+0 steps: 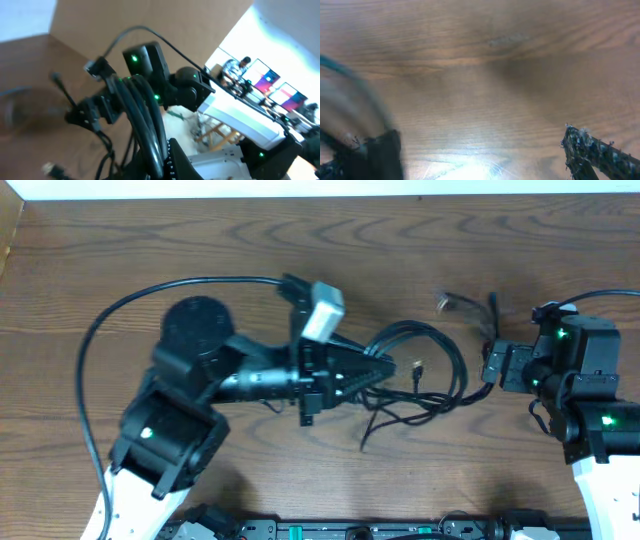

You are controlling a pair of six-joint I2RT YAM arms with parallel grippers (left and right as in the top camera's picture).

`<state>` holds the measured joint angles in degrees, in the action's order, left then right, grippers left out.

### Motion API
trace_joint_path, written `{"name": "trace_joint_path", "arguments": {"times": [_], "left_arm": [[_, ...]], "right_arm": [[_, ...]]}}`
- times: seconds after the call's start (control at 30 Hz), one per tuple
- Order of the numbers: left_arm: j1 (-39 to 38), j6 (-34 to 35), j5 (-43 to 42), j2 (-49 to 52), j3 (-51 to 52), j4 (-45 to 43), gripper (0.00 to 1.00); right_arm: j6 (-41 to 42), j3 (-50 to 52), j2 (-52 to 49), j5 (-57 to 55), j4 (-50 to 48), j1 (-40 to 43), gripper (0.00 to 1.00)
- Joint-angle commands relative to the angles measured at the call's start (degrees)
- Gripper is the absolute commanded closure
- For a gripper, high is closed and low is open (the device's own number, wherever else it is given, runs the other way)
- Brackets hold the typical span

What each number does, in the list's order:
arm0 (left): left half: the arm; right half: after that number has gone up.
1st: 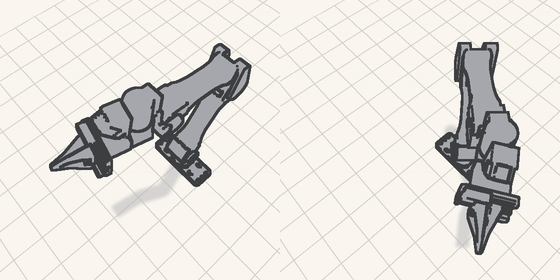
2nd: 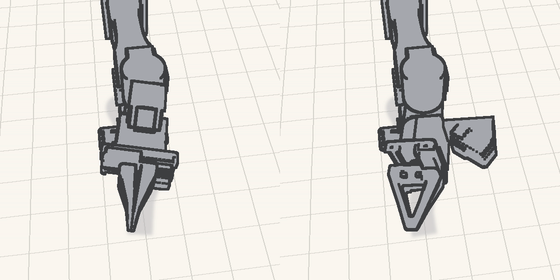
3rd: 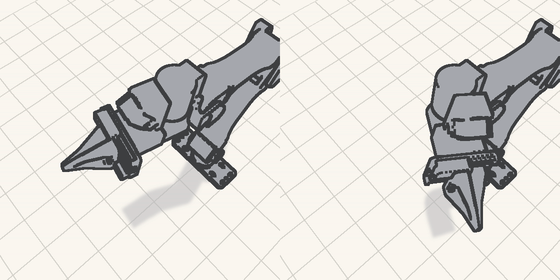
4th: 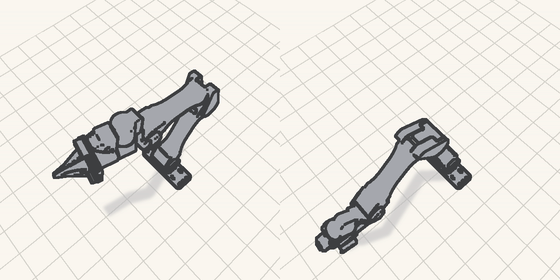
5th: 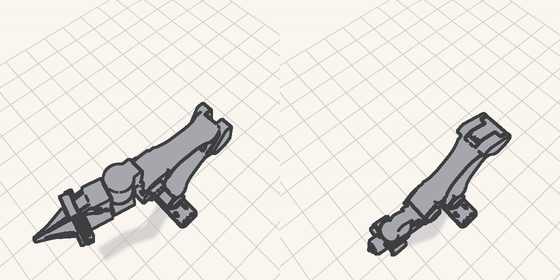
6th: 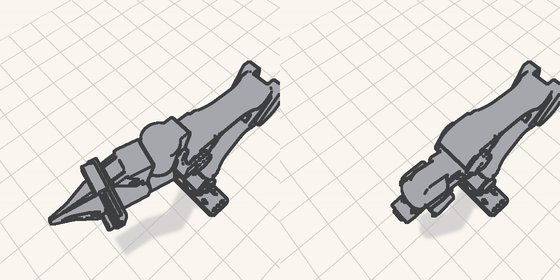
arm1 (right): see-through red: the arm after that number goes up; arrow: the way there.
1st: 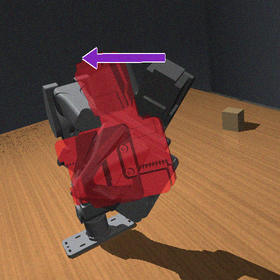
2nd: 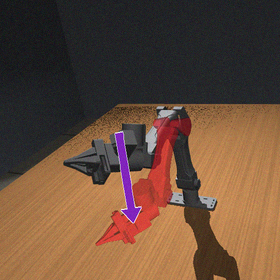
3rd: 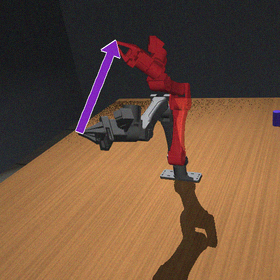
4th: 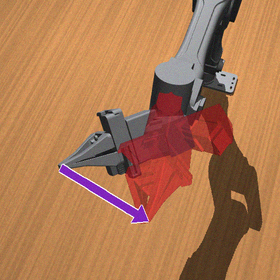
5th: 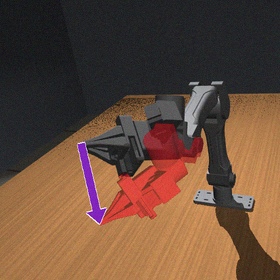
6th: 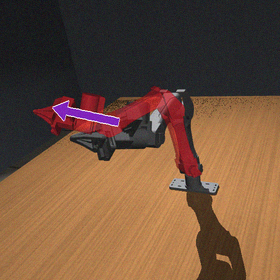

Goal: Untangle cables

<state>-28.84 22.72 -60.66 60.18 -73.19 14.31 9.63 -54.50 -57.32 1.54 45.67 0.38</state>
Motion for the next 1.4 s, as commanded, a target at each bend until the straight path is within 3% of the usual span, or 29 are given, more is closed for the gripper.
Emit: {"name": "trace_joint_path", "arguments": {"times": [0.0, 0.43, 0.73, 0.97, 1.23, 1.37], "left_arm": [[2.6, 0.5, -1.7, -1.4, -1.3, -0.7, 0.92], [4.7, 1.4, -1.2, -1.1, -1.3, -0.3, 0.92], [4.7, 1.0, 6.3, -1.0, -1.3, -0.3, 0.92], [4.7, -3.6, 7.6, -1.0, -1.3, -3.0, 0.92], [4.7, -18.4, 10.8, 0.0, -1.3, -3.8, 0.93], [4.6, -20.2, 13.3, 1.2, -1.3, -5.1, 0.92]], "right_arm": [[-0.4, -0.1, 0.0, 0.2, 0.6, 0.9, 0.01], [-9.3, -0.1, 0.1, 17.5, 0.4, 0.9, 0.01], [-13.2, -0.1, 3.4, 27.9, 0.6, 0.9, 0.02], [-16.6, -0.1, 7.8, 32.3, 1.8, 0.9, 0.01], [-18.1, -0.1, 10.4, 36.6, 2.2, 0.9, 0.02], [-18.8, -0.1, 10.4, 40.1, 2.1, 0.9, 0.01]]}}
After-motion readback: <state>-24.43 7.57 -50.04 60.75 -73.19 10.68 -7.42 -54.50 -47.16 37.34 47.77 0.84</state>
